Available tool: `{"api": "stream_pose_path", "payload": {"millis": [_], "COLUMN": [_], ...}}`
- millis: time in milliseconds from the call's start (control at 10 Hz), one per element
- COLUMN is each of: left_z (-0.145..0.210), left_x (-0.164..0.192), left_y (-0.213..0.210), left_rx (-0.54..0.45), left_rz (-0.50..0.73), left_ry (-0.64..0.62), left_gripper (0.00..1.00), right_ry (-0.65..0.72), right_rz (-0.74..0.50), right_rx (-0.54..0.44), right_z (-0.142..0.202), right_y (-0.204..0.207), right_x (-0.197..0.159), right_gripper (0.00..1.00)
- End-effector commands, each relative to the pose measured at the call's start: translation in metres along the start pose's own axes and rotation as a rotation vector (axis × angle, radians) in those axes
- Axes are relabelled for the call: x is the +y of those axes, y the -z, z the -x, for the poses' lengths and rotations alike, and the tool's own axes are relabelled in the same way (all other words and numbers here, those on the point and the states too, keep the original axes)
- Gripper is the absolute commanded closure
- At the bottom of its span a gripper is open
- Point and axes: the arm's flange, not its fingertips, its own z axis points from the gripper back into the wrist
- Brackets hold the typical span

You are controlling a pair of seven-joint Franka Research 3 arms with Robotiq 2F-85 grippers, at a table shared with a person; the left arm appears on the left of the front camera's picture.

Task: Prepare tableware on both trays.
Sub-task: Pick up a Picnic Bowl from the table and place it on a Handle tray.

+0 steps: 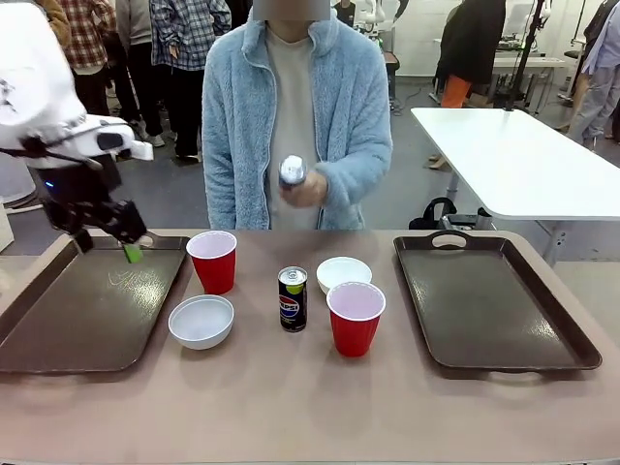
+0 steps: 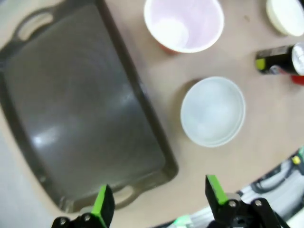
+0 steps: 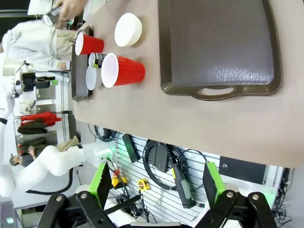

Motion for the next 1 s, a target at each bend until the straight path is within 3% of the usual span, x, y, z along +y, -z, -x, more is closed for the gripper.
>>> {"api": "stream_pose_path", "payload": {"millis": [0,400,500,600,900], "left_z": [-0.004,-0.004,-0.003,0.009,-0.001], "left_x": [-0.020,-0.061,-0.061,-0.058,-0.059], "left_y": [0.023,0.091,0.094,0.083,0.091], "left_rx": [-0.040,-0.050,-0.064,-0.016,-0.036], "left_rz": [0.001,-0.085,-0.075,-0.013,-0.036], "left_ry": [-0.040,-0.027,-0.038,-0.006,0.001], "left_gripper": [0.00,0.00,0.00,0.00,0.00], "right_ry": [-0.003,-0.003,-0.003,-0.003,-0.003], "right_rz": [-0.011,-0.011,-0.011,-0.011,-0.011], "right_rx": [0.003,0.003,0.003,0.003,0.003], "right_z": [-0.001,-0.001,-0.001,-0.001,-0.001], "right_y": [0.001,0.001,0.001,0.001,0.001], "right_x": [0.000,0.000,0.000,0.000,0.000], "right_gripper": [0.00,0.00,0.00,0.00,0.00]}}
